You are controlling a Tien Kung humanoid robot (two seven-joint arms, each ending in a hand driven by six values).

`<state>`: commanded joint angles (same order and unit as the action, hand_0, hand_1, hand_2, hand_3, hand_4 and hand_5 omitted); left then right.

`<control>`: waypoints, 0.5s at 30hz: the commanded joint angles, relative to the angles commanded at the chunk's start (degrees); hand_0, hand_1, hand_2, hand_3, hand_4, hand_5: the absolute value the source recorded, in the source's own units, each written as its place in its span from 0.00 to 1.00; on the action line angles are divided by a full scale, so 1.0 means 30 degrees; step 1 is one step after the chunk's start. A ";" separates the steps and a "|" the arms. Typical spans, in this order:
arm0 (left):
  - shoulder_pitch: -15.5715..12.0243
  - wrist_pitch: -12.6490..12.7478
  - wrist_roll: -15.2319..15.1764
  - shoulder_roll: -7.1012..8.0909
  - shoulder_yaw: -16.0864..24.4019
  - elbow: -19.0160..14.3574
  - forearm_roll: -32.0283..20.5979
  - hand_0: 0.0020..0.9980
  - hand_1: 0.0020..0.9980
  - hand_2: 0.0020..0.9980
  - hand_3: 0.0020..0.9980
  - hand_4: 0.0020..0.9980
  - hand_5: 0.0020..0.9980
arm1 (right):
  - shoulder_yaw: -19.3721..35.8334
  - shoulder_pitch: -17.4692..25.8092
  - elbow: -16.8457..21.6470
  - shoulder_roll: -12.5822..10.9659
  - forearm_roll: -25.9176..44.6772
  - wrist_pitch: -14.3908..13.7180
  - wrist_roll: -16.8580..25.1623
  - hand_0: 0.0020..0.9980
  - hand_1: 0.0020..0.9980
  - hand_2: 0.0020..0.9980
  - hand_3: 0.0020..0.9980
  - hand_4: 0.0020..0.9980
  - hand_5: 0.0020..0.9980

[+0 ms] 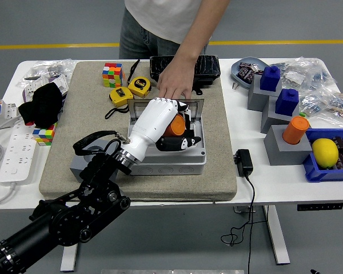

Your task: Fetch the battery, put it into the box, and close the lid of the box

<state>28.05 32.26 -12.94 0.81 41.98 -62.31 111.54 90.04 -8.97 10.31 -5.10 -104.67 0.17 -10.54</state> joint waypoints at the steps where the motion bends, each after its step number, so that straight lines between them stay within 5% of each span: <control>1: 0.0104 0.0055 -0.0085 -0.0095 -0.0059 0.0250 -0.0150 0.05 0.00 0.00 0.00 0.96 0.17 | -0.0033 -0.0002 0.0000 -0.0002 0.0017 0.0004 0.0006 0.83 0.73 0.67 0.65 1.00 0.85; 10: 0.0354 0.0297 -0.0468 -0.0270 0.0307 0.1344 -0.0671 0.05 0.00 0.00 0.00 0.97 0.21 | 0.0021 0.0038 0.0000 -0.0051 -0.0134 0.0021 -0.0034 0.83 0.73 0.67 0.65 1.00 0.85; 11: 0.0375 0.0307 -0.0497 -0.0270 0.0325 0.1425 -0.0721 0.05 0.00 0.00 0.00 1.00 0.35 | 0.0033 0.0035 0.0000 -0.0058 -0.0146 0.0022 -0.0036 0.83 0.73 0.67 0.65 1.00 0.85; 15: 0.0464 0.0322 -0.0608 -0.0270 0.0377 0.1854 -0.0913 0.05 0.00 0.00 0.00 1.00 0.35 | -0.0021 0.0017 0.0000 -0.0054 -0.0103 0.0026 -0.0012 0.83 0.73 0.67 0.65 1.00 0.85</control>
<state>29.45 33.23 -14.76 0.00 43.11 -56.75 108.80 89.97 -8.92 10.31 -5.27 -104.98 0.24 -10.58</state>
